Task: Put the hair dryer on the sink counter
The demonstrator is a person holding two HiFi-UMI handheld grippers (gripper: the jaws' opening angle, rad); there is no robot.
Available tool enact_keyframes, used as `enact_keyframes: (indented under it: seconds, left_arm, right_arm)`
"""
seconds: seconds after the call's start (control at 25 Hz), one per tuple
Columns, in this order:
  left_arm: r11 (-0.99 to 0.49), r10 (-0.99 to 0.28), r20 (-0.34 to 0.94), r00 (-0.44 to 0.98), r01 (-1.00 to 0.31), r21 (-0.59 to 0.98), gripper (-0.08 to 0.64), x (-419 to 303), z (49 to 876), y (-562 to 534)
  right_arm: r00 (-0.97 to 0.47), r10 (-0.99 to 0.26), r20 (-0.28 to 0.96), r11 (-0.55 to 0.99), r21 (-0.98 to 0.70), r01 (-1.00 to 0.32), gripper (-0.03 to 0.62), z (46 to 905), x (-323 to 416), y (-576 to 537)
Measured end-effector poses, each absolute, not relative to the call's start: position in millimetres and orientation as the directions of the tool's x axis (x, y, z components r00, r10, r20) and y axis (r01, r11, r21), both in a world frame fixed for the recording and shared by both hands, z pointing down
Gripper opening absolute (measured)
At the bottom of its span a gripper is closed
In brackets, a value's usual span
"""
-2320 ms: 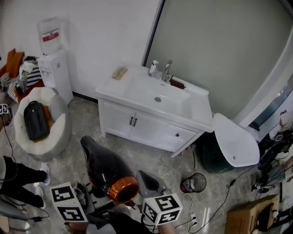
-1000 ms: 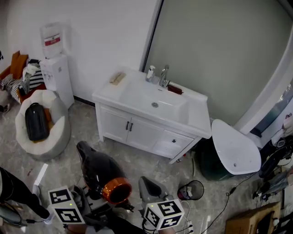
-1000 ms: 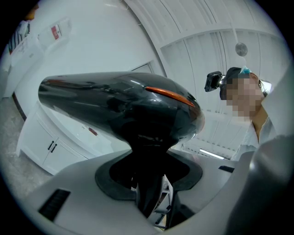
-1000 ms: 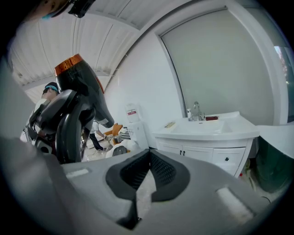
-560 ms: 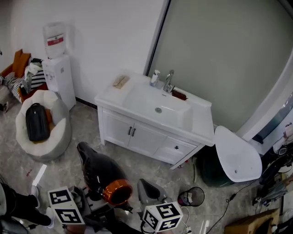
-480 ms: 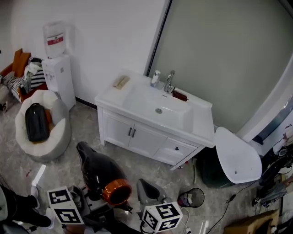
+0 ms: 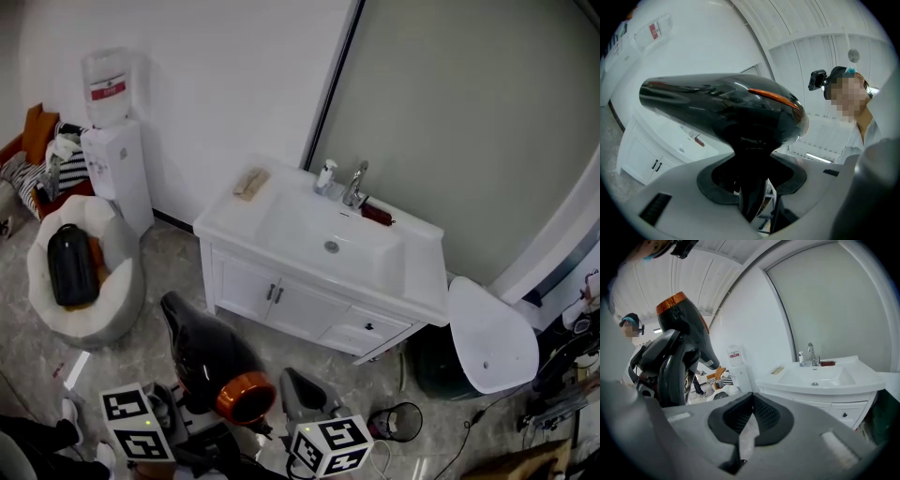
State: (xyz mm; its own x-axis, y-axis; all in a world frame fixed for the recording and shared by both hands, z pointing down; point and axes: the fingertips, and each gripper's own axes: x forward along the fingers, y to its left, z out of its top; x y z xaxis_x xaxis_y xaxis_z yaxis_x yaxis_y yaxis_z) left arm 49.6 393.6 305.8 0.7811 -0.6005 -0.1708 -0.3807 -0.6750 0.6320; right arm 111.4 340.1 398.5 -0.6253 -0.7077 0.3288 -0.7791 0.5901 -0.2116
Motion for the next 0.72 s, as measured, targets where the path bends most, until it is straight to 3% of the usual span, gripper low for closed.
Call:
enact_keyframes:
  seconds: [0.72]
  left_arm:
    - [-0.689,-0.578,-0.183,0.795,-0.356,0.631,0.176,-17,305,283]
  right_arm:
    - [-0.577,-0.744,0.338,0.546,-0.190,-0.816,-0.002,398,55,226]
